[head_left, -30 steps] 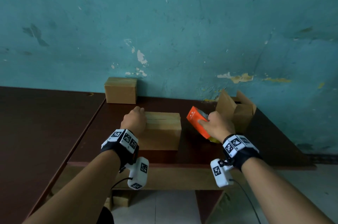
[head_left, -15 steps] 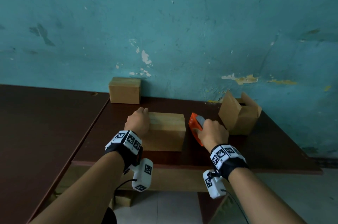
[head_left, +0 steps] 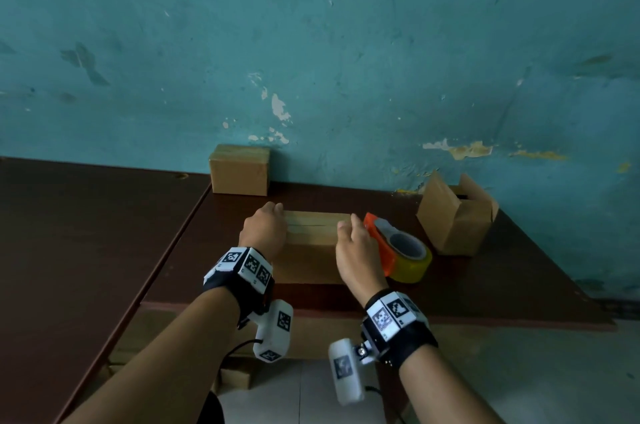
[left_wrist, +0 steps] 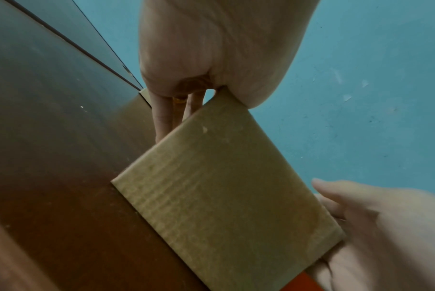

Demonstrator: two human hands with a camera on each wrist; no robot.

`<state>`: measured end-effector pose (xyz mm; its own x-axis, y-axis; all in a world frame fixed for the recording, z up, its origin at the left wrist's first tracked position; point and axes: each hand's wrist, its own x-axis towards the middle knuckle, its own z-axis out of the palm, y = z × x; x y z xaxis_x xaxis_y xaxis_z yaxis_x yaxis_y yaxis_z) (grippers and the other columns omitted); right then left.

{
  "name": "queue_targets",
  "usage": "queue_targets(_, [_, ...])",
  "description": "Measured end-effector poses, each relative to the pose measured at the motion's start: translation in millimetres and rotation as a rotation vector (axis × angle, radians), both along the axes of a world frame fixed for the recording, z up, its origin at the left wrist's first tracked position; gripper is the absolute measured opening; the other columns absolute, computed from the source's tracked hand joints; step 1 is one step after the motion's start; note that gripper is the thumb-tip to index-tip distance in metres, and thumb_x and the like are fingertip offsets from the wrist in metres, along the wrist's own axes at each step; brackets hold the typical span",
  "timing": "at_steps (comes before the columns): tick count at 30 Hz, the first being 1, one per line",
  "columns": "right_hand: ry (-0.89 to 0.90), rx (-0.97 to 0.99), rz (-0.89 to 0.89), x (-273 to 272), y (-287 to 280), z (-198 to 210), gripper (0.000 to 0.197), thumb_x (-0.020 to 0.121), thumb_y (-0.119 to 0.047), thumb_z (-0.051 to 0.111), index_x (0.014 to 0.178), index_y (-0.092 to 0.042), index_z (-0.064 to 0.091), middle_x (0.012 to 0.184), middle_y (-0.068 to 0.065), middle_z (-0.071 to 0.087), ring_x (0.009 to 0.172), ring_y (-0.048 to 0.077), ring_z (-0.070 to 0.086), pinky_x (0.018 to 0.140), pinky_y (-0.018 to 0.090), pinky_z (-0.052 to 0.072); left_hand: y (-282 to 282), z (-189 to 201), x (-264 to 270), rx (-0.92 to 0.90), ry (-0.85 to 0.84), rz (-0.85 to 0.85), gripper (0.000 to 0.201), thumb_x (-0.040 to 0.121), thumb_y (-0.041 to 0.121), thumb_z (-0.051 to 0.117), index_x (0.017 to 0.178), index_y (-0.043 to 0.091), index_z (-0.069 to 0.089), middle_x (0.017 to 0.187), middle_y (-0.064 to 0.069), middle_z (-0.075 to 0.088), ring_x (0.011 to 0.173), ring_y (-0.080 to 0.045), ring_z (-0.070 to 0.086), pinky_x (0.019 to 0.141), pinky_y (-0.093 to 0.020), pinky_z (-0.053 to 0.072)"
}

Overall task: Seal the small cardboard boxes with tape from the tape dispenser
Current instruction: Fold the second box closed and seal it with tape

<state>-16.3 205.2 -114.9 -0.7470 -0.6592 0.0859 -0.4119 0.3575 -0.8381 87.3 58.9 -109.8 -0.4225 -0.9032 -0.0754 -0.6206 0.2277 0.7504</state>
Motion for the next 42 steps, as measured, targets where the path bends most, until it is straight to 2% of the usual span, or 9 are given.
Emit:
queue_targets(5, [-0.090,0.010,0.005,-1,-5,1,0.061,0.116,-0.037,0.035,0.168,-0.010,0.020,0.171,0.015,0.030,0.156,0.031,0.033,0.121,0.039,0.031,0,-2,4,-0.044,0.018,0.005,0.041,0.111,0.043,0.028,0.099,0.017,0.057,0.099,-0.006,0.060,0.094,-0.027,0.057,0.082,-0.040,0.041])
queue_targets(10, [-0.086,0.037,0.026,-6,-8,6,0.065,0.113,-0.039,0.044,0.165,-0.005,0.026,0.164,0.017,0.042,0.148,0.032,0.044,0.108,0.035,0.038,5,-5,9,-0.065,0.087,0.060,0.045,0.111,0.048,0.030,0.093,0.018,0.059,0.097,-0.006,0.062,0.085,-0.023,0.056,0.078,-0.038,0.040])
queue_targets(14, [-0.082,-0.029,-0.038,-4,-14,14,0.082,0.103,-0.059,0.055,0.154,0.001,0.035,0.147,0.015,0.056,0.129,0.030,0.058,0.093,0.033,0.043,15,0,8,-0.037,0.237,0.031,0.051,0.109,0.054,0.027,0.109,0.017,0.061,0.108,-0.008,0.064,0.102,-0.031,0.059,0.090,-0.043,0.047])
queue_targets(17, [-0.030,-0.033,-0.133,3,-24,16,0.095,0.093,-0.077,0.056,0.143,0.001,0.033,0.138,0.019,0.062,0.116,0.035,0.065,0.085,0.039,0.052,32,-1,-1,-0.029,0.311,0.009,0.050,0.105,0.061,0.034,0.126,0.019,0.052,0.121,-0.010,0.062,0.111,-0.034,0.059,0.099,-0.047,0.048])
queue_targets(20, [0.096,0.063,-0.170,15,-28,8,0.090,0.089,-0.083,0.051,0.134,-0.007,0.034,0.141,0.018,0.059,0.118,0.041,0.066,0.079,0.038,0.051,43,-11,-9,-0.187,0.214,0.025,0.053,0.102,0.061,0.043,0.130,0.016,0.044,0.130,-0.015,0.061,0.113,-0.041,0.062,0.091,-0.048,0.048])
queue_targets(22, [0.175,0.097,-0.194,18,-27,5,0.087,0.088,-0.086,0.047,0.130,-0.010,0.035,0.136,0.015,0.061,0.112,0.039,0.069,0.076,0.042,0.058,44,-15,-11,-0.221,0.186,0.045,0.056,0.100,0.063,0.045,0.130,0.015,0.042,0.131,-0.016,0.062,0.111,-0.043,0.062,0.087,-0.047,0.046])
queue_targets(29, [0.235,0.112,-0.227,14,-27,3,0.074,0.099,-0.074,0.046,0.131,-0.007,0.046,0.128,0.015,0.067,0.111,0.039,0.069,0.073,0.040,0.051,45,-15,-11,-0.216,0.186,0.051,0.068,0.100,0.068,0.044,0.141,0.014,0.040,0.130,-0.019,0.066,0.117,-0.042,0.061,0.083,-0.041,0.036])
queue_targets(35, [0.225,0.042,-0.213,9,-23,-1,0.072,0.103,-0.069,0.043,0.135,-0.005,0.052,0.128,0.015,0.069,0.115,0.036,0.068,0.077,0.038,0.049,49,-11,-5,-0.170,0.198,0.051,0.070,0.105,0.061,0.040,0.155,0.012,0.033,0.140,-0.019,0.061,0.129,-0.043,0.055,0.102,-0.049,0.040])
queue_targets(42, [0.113,-0.104,-0.170,-8,-26,-11,0.062,0.109,-0.058,0.041,0.113,-0.003,0.068,0.108,0.016,0.074,0.103,0.034,0.070,0.077,0.037,0.048,36,-18,0,-0.096,0.240,0.042,0.057,0.106,0.062,0.034,0.136,0.018,0.055,0.131,-0.012,0.065,0.123,-0.038,0.055,0.090,-0.041,0.035])
